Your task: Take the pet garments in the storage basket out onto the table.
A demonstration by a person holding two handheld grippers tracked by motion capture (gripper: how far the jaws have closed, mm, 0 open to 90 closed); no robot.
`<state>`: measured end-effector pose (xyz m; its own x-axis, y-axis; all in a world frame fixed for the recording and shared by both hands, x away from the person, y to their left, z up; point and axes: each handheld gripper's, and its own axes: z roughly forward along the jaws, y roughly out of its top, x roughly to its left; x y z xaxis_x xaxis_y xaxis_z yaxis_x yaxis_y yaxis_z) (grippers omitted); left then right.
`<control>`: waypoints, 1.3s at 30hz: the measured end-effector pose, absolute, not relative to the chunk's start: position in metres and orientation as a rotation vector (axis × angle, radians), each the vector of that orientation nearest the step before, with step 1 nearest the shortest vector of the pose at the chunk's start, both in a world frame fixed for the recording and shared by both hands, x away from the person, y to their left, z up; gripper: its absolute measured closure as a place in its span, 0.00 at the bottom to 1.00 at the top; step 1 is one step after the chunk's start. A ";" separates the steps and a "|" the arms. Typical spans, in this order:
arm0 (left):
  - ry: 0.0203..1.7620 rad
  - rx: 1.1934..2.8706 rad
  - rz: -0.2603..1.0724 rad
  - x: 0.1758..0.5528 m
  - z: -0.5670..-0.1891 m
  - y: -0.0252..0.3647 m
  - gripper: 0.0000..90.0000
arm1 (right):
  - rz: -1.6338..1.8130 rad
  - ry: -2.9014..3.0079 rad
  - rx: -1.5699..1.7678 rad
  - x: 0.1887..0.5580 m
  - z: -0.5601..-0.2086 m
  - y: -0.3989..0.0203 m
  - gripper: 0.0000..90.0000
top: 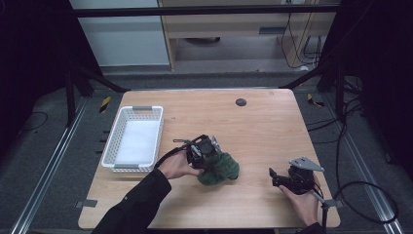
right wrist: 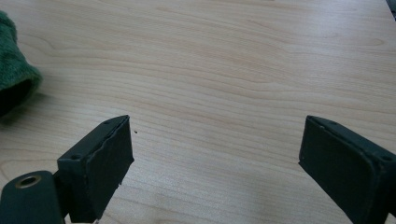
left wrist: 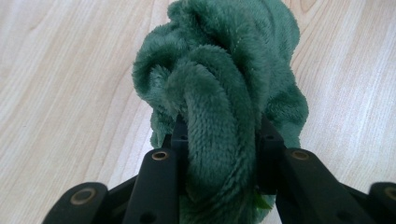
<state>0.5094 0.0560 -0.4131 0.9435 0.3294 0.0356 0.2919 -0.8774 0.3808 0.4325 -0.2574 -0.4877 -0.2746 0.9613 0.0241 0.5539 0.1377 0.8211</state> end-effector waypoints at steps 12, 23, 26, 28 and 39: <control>0.465 2.720 0.108 0.512 -0.424 0.055 0.67 | 1.006 1.899 1.444 0.433 -0.489 -0.257 0.11; 0.454 2.672 0.159 0.507 -0.418 0.061 0.36 | 1.013 1.895 1.450 0.432 -0.488 -0.257 0.10; 0.460 2.644 0.185 0.505 -0.413 0.065 0.31 | 1.012 1.896 1.450 0.432 -0.488 -0.257 0.10; 0.472 2.623 0.188 0.504 -0.409 0.069 0.29 | 1.007 1.894 1.447 0.433 -0.488 -0.257 0.10; 0.498 2.569 0.194 0.500 -0.401 0.081 0.26 | 1.006 1.892 1.448 0.433 -0.488 -0.257 0.10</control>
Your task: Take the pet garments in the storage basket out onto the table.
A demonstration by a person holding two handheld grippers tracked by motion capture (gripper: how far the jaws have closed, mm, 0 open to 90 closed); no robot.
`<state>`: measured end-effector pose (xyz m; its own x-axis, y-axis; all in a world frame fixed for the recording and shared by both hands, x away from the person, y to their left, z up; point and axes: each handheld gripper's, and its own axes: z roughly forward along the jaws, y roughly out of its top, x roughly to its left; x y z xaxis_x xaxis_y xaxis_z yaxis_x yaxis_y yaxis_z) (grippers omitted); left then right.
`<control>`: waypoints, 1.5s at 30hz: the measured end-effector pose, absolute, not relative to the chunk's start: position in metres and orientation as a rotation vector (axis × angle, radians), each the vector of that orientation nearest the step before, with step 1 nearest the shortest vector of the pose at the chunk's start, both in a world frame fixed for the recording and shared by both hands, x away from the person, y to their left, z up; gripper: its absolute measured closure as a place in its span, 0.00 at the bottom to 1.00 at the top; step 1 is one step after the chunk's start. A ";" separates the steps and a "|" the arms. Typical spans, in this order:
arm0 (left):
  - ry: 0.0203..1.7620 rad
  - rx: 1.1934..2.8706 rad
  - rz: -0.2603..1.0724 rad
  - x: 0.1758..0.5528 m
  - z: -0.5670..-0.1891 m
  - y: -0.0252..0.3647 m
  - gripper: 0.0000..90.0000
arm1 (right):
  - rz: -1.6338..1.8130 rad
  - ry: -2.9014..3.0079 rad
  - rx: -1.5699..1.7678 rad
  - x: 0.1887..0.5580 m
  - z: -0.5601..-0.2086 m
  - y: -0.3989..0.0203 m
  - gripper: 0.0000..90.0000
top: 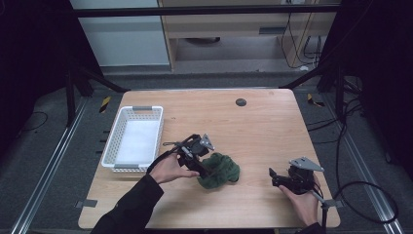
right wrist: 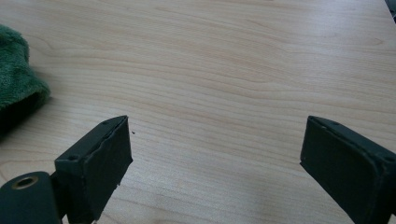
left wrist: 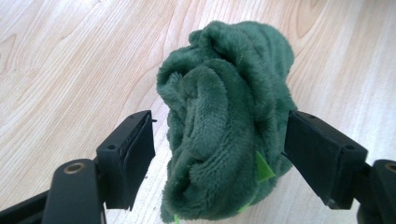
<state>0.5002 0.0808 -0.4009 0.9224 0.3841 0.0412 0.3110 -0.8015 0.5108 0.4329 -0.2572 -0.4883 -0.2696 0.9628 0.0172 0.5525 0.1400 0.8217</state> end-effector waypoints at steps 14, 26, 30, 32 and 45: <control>0.630 2.313 0.276 0.489 -0.396 0.110 0.21 | 1.007 1.890 1.449 0.433 -0.489 -0.258 0.09; 0.738 2.131 0.339 0.469 -0.406 0.147 0.26 | 1.012 1.891 1.450 0.433 -0.488 -0.257 0.09; 0.774 2.110 0.349 0.463 -0.410 0.156 0.33 | 1.013 1.891 1.451 0.432 -0.488 -0.257 0.09; 0.799 2.098 0.344 0.461 -0.413 0.162 0.38 | 1.011 1.893 1.449 0.433 -0.488 -0.256 0.09; 0.902 2.054 0.387 0.442 -0.435 0.192 0.49 | 1.016 1.894 1.454 0.432 -0.488 -0.256 0.09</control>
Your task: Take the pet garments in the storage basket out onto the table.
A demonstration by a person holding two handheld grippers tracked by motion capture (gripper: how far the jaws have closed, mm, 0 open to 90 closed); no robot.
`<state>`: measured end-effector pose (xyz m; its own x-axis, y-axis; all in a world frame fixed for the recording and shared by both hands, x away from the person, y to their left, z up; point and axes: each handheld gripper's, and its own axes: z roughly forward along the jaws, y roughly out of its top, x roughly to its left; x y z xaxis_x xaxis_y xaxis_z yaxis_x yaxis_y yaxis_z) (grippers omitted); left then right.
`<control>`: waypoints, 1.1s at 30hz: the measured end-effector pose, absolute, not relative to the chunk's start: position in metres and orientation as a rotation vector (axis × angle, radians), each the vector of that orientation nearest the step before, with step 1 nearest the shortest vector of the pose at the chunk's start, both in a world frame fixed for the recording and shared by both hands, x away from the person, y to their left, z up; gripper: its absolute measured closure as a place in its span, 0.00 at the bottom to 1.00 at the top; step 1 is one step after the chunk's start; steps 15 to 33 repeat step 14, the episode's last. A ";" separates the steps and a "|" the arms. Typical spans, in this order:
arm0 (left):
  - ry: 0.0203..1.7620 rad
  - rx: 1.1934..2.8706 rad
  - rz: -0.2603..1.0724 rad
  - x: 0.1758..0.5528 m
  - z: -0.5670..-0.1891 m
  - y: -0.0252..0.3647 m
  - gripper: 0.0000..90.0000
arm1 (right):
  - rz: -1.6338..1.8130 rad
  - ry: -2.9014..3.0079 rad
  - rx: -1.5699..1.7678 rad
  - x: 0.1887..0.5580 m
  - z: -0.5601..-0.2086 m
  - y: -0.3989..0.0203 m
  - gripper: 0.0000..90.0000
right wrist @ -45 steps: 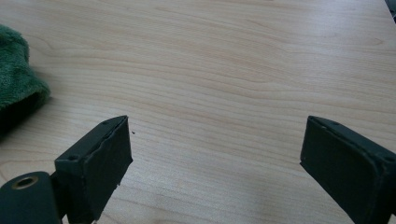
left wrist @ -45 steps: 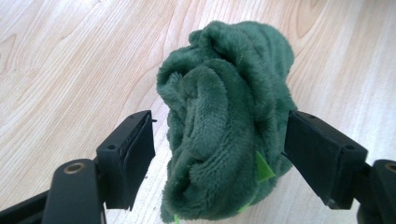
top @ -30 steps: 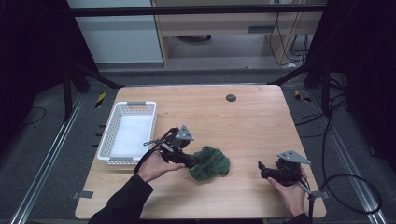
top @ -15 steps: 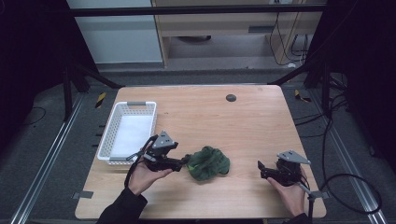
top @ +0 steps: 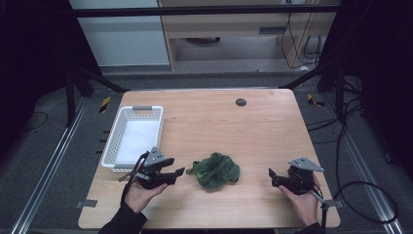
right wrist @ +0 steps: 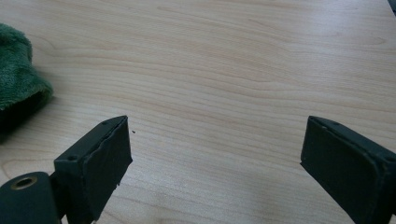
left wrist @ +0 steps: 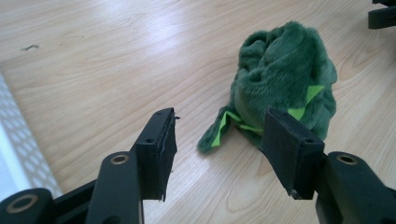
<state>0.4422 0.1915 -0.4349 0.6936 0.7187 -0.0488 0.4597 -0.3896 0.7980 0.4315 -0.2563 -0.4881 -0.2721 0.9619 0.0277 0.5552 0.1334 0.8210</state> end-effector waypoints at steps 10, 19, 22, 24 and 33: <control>0.971 2.047 0.424 0.430 -0.456 0.218 0.46 | 1.026 1.883 1.452 0.430 -0.488 -0.257 0.09; 0.990 2.042 0.428 0.425 -0.461 0.226 0.44 | 1.018 1.879 1.447 0.430 -0.490 -0.258 0.09; 0.990 2.042 0.428 0.425 -0.461 0.226 0.44 | 1.018 1.879 1.447 0.430 -0.490 -0.258 0.09; 0.990 2.042 0.428 0.425 -0.461 0.226 0.44 | 1.018 1.879 1.447 0.430 -0.490 -0.258 0.09; 0.990 2.042 0.428 0.425 -0.461 0.226 0.44 | 1.018 1.879 1.447 0.430 -0.490 -0.258 0.09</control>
